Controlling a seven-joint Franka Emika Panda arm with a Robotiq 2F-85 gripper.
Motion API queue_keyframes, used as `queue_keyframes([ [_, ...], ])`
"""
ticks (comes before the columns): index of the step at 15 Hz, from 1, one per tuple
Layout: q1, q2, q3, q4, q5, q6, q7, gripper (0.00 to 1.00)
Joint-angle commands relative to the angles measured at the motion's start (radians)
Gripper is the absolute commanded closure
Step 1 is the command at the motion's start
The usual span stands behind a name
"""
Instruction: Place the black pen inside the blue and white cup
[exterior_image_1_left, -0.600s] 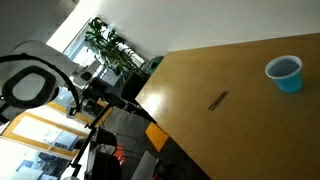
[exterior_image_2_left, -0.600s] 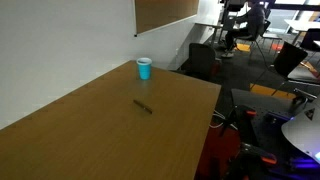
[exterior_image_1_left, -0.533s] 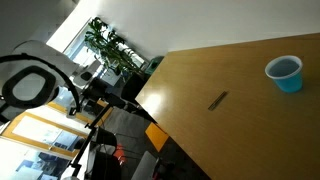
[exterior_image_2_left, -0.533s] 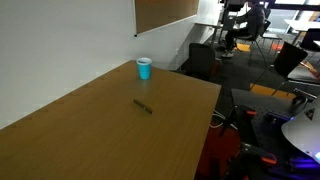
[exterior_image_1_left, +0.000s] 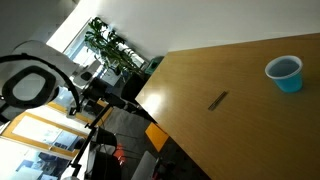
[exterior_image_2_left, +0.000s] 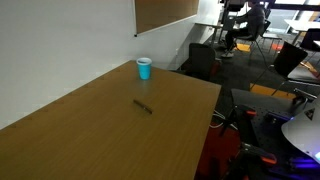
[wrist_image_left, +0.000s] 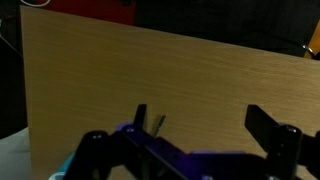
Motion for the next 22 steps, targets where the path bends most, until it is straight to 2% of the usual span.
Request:
queue_keyframes([
  [1, -0.002, 0.0, 0.002, 0.002, 0.001, -0.002, -0.001, 0.0],
  [5, -0.004, 0.012, 0.008, 0.003, 0.002, 0.011, 0.013, 0.0],
  [9, -0.006, 0.083, 0.025, 0.021, 0.016, 0.112, 0.073, 0.0],
  [14, -0.025, 0.265, 0.065, 0.064, -0.014, 0.328, 0.203, 0.0],
  [16, -0.035, 0.339, 0.075, 0.088, -0.04, 0.379, 0.247, 0.0],
  [19, -0.048, 0.463, 0.059, 0.133, -0.083, 0.441, 0.279, 0.0],
  [22, -0.053, 0.579, 0.026, 0.192, -0.069, 0.461, 0.258, 0.0],
])
